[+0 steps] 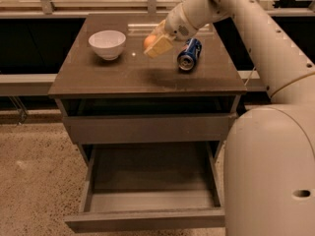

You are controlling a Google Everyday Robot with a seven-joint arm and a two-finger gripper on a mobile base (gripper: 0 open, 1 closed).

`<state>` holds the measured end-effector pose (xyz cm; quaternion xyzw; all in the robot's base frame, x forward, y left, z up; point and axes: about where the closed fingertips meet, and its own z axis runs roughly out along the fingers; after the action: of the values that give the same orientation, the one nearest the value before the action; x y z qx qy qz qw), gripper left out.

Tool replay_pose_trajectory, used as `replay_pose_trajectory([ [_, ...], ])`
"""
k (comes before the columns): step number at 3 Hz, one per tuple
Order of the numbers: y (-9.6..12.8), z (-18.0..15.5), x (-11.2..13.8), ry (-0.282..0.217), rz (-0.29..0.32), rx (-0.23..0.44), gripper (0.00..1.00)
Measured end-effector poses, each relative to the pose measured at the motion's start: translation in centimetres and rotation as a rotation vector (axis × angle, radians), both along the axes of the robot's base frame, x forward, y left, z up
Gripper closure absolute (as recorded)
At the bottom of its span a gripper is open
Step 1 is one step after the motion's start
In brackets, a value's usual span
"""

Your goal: Place orange can into middle drawer

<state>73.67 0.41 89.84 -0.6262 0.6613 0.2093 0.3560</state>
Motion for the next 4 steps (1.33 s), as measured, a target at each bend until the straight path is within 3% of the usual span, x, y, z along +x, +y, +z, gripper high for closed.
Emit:
replay_pose_trajectory([
  [1,-2.8,5.6,-3.1,-0.045,-0.014,0.080,1.00],
  [2,-5.5,10.9,-7.8,-0.072,-0.127,0.168,1.00],
  [3,-7.6,9.2,-10.0,-0.040,-0.180,0.162,1.00],
  [4,-7.5,8.7,-9.9,-0.031,-0.175,0.156,1.00],
])
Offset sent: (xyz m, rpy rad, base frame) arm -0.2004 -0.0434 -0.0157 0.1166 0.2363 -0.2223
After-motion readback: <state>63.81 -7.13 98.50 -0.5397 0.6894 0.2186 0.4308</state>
